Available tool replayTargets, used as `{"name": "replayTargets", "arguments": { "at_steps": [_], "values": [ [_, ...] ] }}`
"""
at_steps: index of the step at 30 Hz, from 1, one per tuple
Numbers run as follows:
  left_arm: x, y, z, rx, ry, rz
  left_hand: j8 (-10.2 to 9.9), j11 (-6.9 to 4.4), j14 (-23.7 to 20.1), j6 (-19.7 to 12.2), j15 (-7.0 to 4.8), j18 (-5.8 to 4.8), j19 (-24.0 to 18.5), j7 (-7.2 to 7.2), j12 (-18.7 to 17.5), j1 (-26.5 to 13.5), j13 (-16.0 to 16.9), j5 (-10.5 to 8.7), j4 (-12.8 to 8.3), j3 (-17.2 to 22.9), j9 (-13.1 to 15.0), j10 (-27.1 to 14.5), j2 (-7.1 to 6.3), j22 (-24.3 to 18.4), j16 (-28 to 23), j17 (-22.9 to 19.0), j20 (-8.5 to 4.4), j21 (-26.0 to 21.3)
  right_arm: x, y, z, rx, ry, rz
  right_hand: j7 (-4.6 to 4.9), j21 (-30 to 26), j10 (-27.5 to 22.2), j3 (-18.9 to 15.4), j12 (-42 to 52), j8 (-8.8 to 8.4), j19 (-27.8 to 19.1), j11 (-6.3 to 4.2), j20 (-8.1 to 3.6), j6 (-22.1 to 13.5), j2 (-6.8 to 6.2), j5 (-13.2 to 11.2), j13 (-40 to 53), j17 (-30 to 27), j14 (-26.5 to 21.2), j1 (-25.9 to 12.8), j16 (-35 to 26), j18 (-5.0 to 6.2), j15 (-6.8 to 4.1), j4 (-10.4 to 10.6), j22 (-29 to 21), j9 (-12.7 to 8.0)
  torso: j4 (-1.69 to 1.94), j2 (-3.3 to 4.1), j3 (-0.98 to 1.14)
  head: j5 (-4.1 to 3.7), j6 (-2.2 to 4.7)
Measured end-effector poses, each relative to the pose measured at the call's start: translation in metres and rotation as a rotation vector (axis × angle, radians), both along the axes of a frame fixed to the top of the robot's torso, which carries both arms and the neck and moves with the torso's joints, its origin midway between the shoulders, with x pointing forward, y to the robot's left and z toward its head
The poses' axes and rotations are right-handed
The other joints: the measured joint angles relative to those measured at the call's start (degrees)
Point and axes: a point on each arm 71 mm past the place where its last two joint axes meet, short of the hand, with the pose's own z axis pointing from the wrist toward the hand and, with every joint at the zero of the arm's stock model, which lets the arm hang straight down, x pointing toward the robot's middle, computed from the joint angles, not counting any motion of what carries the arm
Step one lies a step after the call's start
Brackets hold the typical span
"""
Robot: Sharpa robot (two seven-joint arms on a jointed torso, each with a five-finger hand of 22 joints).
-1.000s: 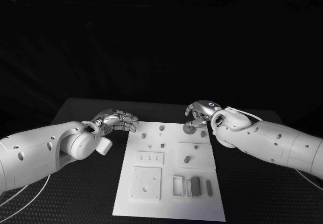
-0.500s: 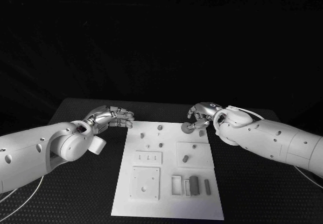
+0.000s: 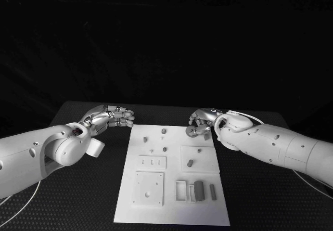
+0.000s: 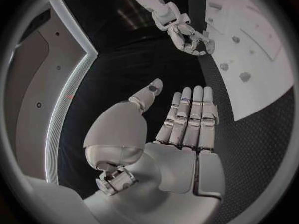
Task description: Assemble the parts on the task board
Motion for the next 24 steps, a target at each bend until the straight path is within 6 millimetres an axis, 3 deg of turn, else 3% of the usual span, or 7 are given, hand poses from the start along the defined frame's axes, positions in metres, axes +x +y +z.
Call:
{"name": "replayTargets", "arguments": {
  "at_steps": [8, 24],
  "values": [
    [0.000, -0.001, 0.000, -0.002, -0.001, -0.004, 0.0, 0.00, 0.0, 0.0, 0.00, 0.00, 0.0, 0.00, 0.0, 0.0, 0.0, 0.00, 0.0, 0.0, -0.1, 0.0, 0.00, 0.0, 0.0, 0.0, 0.00, 0.0, 0.001, -0.007, -0.004, -0.015, 0.007, -0.014, -0.09, 0.0, -0.2, -0.9, 0.4, 0.00, -0.1, -0.19, 0.10, -0.1, 1.53, 0.0, 0.0, 0.0, -0.3, 0.9, 0.5, 0.00, -0.18, -0.9, 0.0, 0.1, 0.03, -0.03, 0.01, -0.07, -0.15],
    [0.000, 0.000, 0.000, 0.002, 0.003, 0.001, 0.0, 0.00, 0.0, 0.0, 0.00, 0.00, 0.0, 0.00, 0.0, 0.0, 0.0, 0.00, 0.0, 0.0, -0.1, 0.0, 0.00, 0.0, 0.0, 0.0, 0.00, 0.0, 0.000, -0.010, -0.008, -0.028, 0.023, -0.015, -0.10, 0.0, -0.2, -1.5, 0.6, 0.00, -0.2, -0.19, 0.19, -0.1, 2.64, 0.0, -0.1, -0.1, -0.3, 1.4, 0.7, 0.00, -0.17, -2.1, 0.0, 0.1, -0.11, 0.01, 0.05, -0.67, -0.27]
  ]
}}
